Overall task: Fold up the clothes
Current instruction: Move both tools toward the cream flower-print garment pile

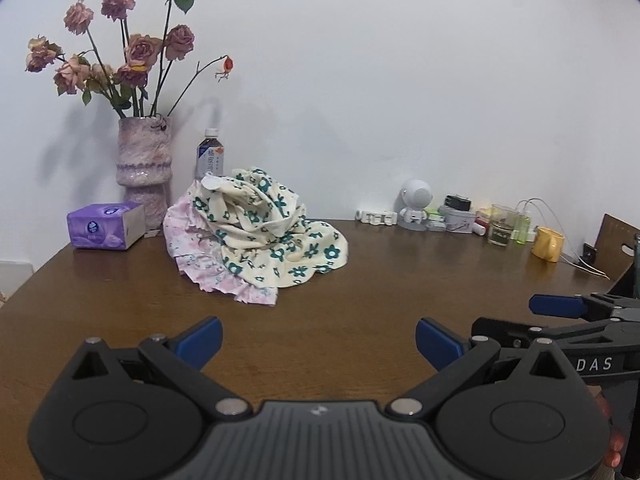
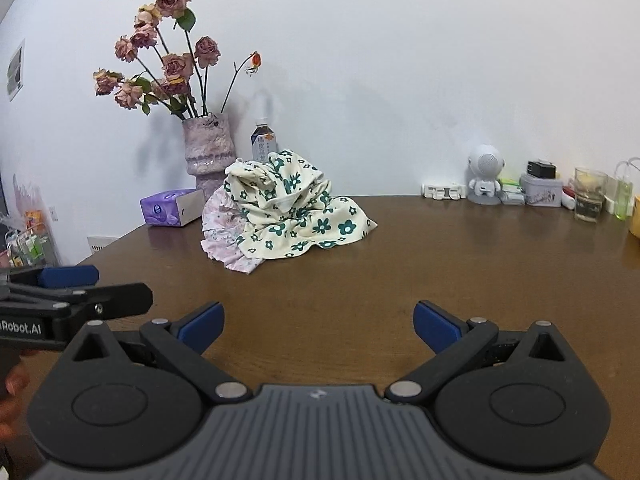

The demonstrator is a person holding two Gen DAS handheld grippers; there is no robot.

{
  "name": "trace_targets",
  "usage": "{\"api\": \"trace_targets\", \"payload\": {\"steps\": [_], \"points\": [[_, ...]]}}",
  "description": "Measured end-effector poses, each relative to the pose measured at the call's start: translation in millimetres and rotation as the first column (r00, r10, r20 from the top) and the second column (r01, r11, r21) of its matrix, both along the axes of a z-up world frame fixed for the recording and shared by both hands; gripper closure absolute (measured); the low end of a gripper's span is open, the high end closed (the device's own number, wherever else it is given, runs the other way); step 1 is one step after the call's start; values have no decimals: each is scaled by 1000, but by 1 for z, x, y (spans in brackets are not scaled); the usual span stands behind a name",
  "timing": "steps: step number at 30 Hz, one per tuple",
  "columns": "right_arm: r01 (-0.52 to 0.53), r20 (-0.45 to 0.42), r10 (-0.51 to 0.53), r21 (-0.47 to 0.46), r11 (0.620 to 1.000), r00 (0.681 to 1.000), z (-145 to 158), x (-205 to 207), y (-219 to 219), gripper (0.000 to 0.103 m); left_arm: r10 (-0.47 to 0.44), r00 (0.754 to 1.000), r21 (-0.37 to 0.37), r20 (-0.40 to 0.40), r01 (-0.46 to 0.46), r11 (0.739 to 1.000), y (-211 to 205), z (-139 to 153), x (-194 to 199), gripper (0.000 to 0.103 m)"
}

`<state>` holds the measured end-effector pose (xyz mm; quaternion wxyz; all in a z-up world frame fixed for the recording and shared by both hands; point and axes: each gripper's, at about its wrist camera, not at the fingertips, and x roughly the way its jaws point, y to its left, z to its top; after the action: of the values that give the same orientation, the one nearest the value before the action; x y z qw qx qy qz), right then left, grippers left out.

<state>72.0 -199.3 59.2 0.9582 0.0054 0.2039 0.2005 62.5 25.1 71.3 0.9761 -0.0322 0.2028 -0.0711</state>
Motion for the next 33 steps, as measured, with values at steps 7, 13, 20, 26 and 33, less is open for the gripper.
{"api": "trace_targets", "payload": {"steps": [7,13,20,26,33], "points": [[11,28,-10,-21,1000,1000,9,21,8,0,9,999,-13,-44,-9,1000,8,3,29,0],[7,43,-6,-19,1000,999,17,41,15,0,1,998,-42,-66,-4,999,16,7,48,0],[19,44,-17,-45,999,999,26,71,23,0,37,998,-16,-48,-38,999,23,19,77,0],[30,64,-26,-66,997,998,37,99,32,0,65,998,1,-12,-65,998,31,28,105,0],[7,36,-4,-84,996,999,36,136,48,0,87,995,21,43,-88,996,42,35,146,0]]}}
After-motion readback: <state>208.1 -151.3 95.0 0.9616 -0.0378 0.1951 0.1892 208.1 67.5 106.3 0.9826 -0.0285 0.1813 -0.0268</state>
